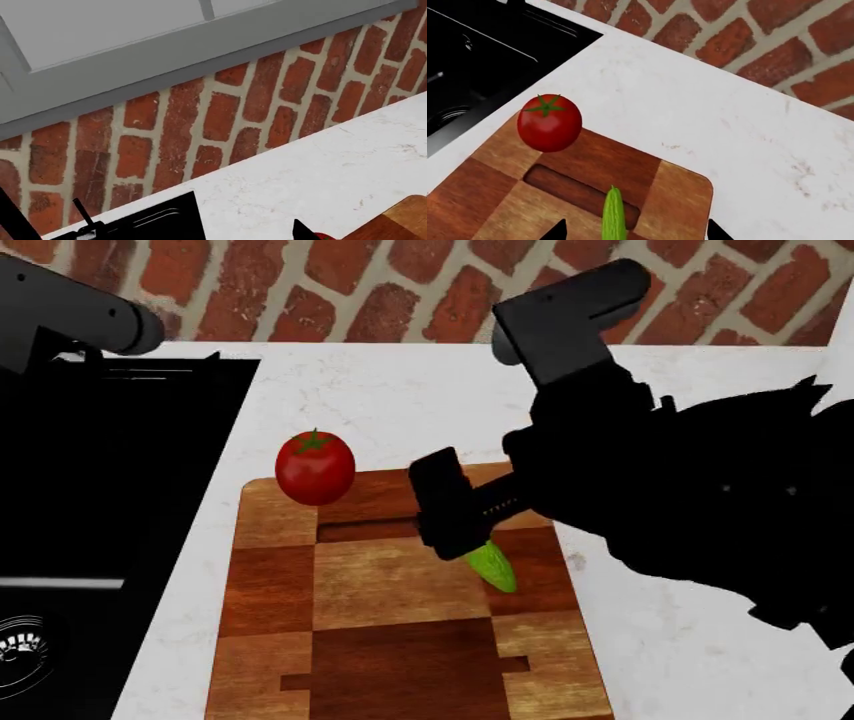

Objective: Pick the vegetables from the sink and place them on the cutting board.

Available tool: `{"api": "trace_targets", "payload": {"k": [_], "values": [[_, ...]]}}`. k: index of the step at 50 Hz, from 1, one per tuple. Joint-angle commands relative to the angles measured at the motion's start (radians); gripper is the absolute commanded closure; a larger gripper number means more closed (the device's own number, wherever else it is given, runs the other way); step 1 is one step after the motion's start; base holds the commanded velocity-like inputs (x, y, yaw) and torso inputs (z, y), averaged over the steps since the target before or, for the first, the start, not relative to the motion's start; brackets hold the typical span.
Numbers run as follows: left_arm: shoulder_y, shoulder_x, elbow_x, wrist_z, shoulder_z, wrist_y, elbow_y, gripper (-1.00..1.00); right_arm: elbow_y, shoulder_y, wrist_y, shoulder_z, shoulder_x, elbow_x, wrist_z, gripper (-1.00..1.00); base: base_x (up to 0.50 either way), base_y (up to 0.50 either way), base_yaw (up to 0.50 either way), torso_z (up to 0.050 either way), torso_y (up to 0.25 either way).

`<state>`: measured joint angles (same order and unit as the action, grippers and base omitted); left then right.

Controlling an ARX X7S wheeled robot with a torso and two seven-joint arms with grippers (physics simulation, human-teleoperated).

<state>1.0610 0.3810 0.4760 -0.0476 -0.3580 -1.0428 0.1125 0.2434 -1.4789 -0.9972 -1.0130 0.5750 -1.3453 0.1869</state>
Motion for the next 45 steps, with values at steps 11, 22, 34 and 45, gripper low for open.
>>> {"api": "trace_targets", "payload": {"k": [11, 22, 34, 45], "values": [[-0.256, 0.003, 0.038, -0.131, 0.165, 0.099, 0.273, -1.0, -0.459, 0.299, 0.347, 0.217, 0.26, -0.04, 0.287, -1.0, 0.0, 0.0, 0.0, 0.0, 0.0], [-0.38, -0.024, 0.078, -0.157, 0.224, 0.157, 0.369, -1.0, -0.653, 0.42, 0.481, 0.306, 0.367, -0.102, 0.353, -1.0, 0.0, 0.0, 0.0, 0.0, 0.0], [-0.423, 0.003, 0.212, -0.244, 0.372, 0.027, 0.625, -1.0, -0.81, 0.47, 0.553, 0.385, 0.489, -0.172, 0.435, -1.0, 0.0, 0.0, 0.0, 0.0, 0.0], [-0.439, -0.007, 0.357, -0.295, 0.496, -0.043, 0.77, -1.0, -0.925, 0.561, 0.691, 0.458, 0.551, -0.187, 0.463, -1.0, 0.0, 0.0, 0.0, 0.0, 0.0]]}}
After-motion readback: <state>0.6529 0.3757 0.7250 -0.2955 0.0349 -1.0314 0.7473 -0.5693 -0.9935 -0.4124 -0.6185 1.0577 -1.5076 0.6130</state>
